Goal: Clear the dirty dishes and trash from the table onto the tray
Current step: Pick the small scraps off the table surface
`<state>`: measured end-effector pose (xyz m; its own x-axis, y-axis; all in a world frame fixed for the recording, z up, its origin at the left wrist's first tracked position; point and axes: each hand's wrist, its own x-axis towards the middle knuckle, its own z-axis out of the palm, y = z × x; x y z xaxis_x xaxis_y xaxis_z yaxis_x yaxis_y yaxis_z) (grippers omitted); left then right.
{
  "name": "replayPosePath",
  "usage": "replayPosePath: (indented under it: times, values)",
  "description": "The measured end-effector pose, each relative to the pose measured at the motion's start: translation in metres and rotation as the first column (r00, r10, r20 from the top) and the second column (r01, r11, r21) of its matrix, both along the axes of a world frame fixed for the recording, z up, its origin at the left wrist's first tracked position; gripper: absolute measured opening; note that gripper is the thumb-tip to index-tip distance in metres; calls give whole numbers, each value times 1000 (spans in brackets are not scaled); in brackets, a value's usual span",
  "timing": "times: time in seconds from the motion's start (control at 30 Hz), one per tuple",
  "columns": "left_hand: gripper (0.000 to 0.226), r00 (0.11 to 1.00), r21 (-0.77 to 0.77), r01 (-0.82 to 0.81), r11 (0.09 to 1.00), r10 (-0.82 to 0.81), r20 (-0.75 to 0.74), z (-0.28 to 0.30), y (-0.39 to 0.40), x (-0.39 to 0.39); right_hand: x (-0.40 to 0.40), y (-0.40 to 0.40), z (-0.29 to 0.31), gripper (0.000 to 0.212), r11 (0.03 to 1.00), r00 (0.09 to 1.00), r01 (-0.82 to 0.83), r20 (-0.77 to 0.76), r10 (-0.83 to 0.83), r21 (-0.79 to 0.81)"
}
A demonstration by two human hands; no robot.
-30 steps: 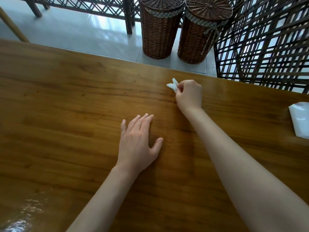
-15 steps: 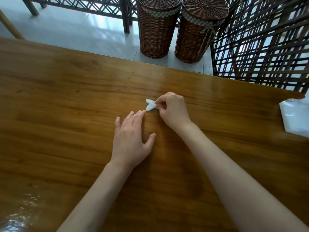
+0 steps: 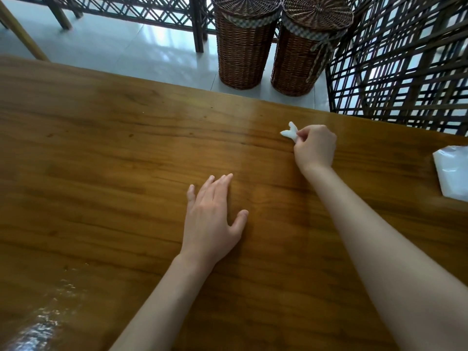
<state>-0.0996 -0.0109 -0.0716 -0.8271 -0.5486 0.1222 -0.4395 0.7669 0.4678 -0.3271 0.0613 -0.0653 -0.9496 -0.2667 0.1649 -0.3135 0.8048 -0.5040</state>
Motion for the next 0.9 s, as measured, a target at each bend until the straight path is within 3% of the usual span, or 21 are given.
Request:
replayPosePath:
  times: [0.27,0.47,0.67,0.9]
  values:
    - [70,1000,-15,-15,1000,15,11,1,4,15,66,-23,2,19,921,920,-390,38,390,2]
    - [69,1000,12,-13,1000,13,0,6,18,35,111,-8,-2,18,882,881,-472,32,471,7]
    - [70,999,36,42,998,-42,9,11,37,49,109,46,-1,17,926,925,-362,-80,371,111]
    - [69,995,61,99,993,-98,-11,12,53,62,84,133,3,21,978,993,-5,-110,29,210]
